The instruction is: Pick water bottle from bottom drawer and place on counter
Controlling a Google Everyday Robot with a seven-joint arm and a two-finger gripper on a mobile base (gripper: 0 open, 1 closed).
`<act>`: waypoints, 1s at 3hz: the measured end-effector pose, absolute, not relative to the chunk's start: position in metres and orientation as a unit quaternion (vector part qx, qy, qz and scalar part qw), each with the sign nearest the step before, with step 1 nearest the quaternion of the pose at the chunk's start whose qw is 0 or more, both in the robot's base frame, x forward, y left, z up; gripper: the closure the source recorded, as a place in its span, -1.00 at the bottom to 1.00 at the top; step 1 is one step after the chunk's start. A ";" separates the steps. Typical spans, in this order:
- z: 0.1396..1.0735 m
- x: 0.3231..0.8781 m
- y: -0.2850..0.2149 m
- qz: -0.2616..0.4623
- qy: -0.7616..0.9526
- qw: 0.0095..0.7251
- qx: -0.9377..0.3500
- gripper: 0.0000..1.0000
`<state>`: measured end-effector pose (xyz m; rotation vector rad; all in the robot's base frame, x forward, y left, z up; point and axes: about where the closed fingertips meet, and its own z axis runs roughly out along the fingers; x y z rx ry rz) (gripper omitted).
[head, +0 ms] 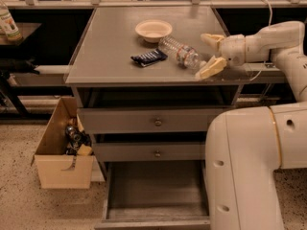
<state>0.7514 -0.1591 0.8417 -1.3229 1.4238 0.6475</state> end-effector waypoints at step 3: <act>0.940 0.728 -0.187 0.211 0.544 0.599 -0.548 -1.00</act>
Offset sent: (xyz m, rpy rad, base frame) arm -0.0262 -0.0438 0.1119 0.0287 -0.2169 -0.0890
